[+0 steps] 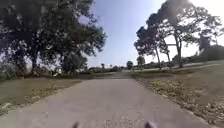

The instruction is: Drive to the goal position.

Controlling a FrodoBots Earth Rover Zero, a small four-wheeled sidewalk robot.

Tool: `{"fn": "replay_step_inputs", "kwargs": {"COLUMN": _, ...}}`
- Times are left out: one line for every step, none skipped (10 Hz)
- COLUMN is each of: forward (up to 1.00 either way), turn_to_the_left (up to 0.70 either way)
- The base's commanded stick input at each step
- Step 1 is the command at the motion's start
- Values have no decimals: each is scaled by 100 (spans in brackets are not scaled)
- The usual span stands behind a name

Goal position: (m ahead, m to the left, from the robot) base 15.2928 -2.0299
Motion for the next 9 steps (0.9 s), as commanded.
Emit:
{"fn": "replay_step_inputs", "kwargs": {"forward": 100, "turn_to_the_left": 2}}
{"fn": "replay_step_inputs", "kwargs": {"forward": 100, "turn_to_the_left": 2}}
{"fn": "replay_step_inputs", "kwargs": {"forward": 100, "turn_to_the_left": 2}}
{"fn": "replay_step_inputs", "kwargs": {"forward": 100, "turn_to_the_left": 2}}
{"fn": "replay_step_inputs", "kwargs": {"forward": 100, "turn_to_the_left": 2}}
{"fn": "replay_step_inputs", "kwargs": {"forward": 100, "turn_to_the_left": 2}}
{"fn": "replay_step_inputs", "kwargs": {"forward": 100, "turn_to_the_left": 2}}
{"fn": "replay_step_inputs", "kwargs": {"forward": 100, "turn_to_the_left": 2}}
{"fn": "replay_step_inputs", "kwargs": {"forward": 100, "turn_to_the_left": 2}}
